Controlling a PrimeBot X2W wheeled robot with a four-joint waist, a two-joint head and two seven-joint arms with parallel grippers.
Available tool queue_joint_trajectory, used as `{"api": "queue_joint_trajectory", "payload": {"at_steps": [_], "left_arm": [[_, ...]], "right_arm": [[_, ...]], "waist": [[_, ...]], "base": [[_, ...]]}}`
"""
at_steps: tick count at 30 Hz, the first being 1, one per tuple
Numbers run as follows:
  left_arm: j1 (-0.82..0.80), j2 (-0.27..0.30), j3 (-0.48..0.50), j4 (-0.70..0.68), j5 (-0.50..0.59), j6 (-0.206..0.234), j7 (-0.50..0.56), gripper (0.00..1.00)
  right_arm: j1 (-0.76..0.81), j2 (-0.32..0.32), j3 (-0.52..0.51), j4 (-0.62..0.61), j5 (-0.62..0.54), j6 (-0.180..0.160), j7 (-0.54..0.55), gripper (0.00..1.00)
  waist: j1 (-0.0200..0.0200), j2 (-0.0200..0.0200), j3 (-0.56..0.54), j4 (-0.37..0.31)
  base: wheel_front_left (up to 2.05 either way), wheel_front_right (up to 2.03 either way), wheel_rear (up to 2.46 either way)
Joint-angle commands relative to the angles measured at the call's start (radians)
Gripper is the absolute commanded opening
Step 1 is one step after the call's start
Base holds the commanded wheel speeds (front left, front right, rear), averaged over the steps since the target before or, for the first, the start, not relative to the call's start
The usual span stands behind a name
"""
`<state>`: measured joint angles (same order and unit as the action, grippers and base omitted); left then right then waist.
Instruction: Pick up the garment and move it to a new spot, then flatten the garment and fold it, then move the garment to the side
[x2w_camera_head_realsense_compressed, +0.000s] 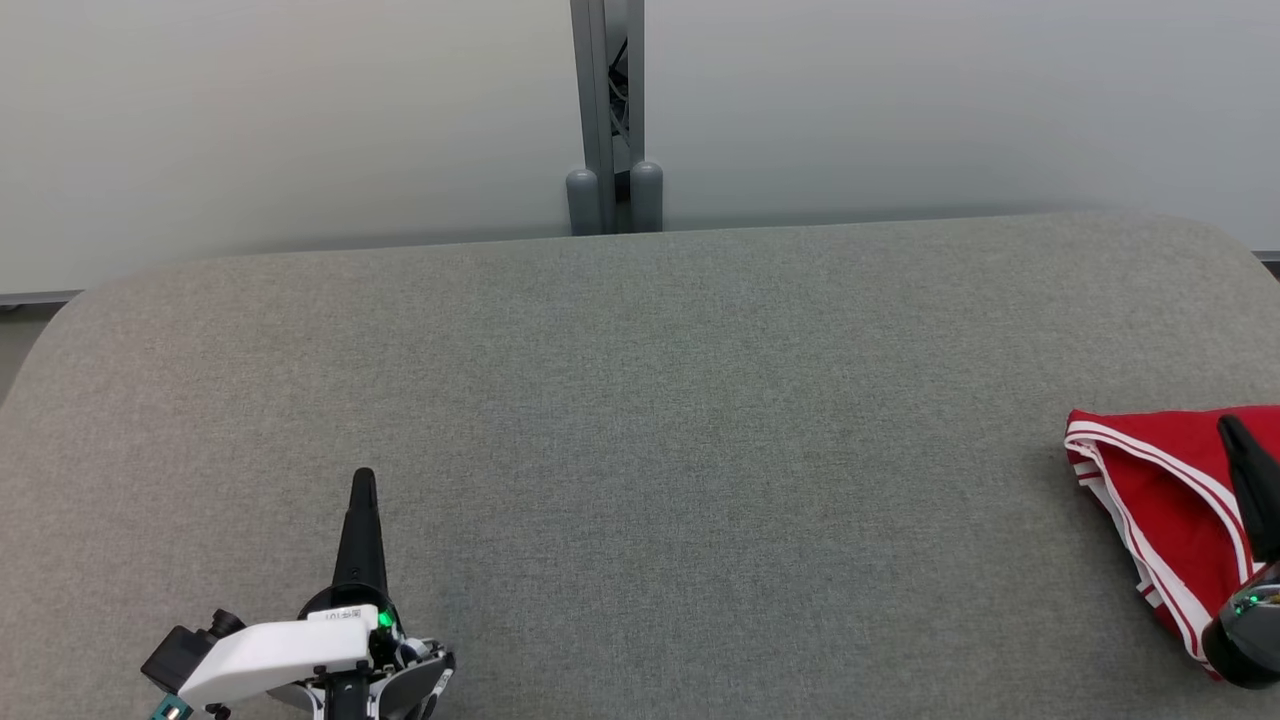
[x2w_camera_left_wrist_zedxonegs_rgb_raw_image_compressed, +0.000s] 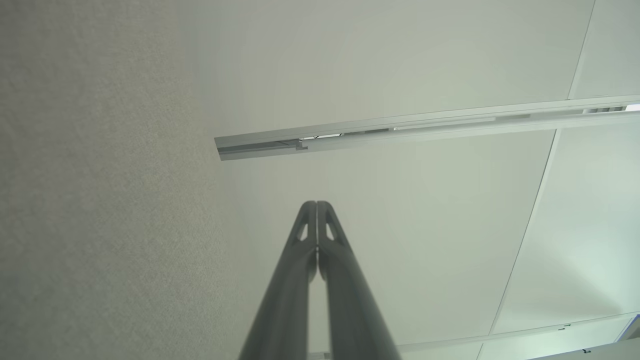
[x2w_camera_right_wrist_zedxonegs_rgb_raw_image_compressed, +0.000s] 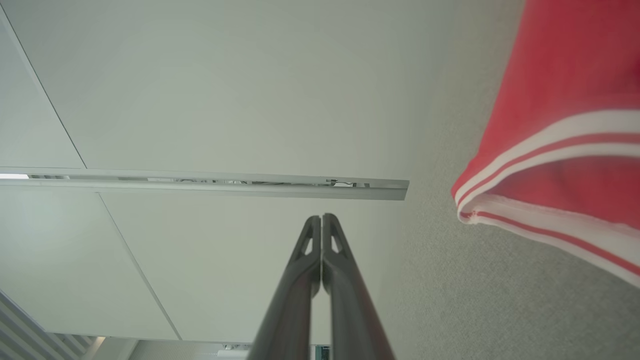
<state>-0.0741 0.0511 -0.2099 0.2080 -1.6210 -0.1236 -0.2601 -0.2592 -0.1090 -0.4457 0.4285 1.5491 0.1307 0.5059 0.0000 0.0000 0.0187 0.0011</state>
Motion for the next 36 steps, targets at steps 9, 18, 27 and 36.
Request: {"api": "queue_joint_trajectory", "payload": {"at_steps": [9,18,27,36], "left_arm": [[-0.020,-0.002,0.006,0.002,-0.022,-0.012,-0.003,0.00],[-0.020,-0.002,0.006,0.002,-0.022,-0.012,-0.003,0.00],[-0.020,-0.002,0.006,0.002,-0.022,-0.012,-0.003,0.00],[-0.019,-0.002,0.006,0.002,-0.022,-0.012,-0.003,0.00]], "right_arm": [[-0.014,-0.009,-0.010,0.006,0.024,0.000,0.014,0.00],[-0.014,-0.009,-0.010,0.006,0.024,0.000,0.014,0.00],[-0.013,-0.009,-0.010,0.006,0.024,0.000,0.014,0.00],[-0.013,-0.009,-0.010,0.006,0.024,0.000,0.014,0.00]], "waist": [[0.0000,0.0000,0.002,0.001],[0.0000,0.0000,0.002,0.001],[0.0000,0.0000,0.002,0.001],[0.0000,0.0000,0.002,0.001]], "base": [[0.00,0.00,0.00],[0.00,0.00,0.00],[0.00,0.00,0.00],[0.00,0.00,0.00]]}}
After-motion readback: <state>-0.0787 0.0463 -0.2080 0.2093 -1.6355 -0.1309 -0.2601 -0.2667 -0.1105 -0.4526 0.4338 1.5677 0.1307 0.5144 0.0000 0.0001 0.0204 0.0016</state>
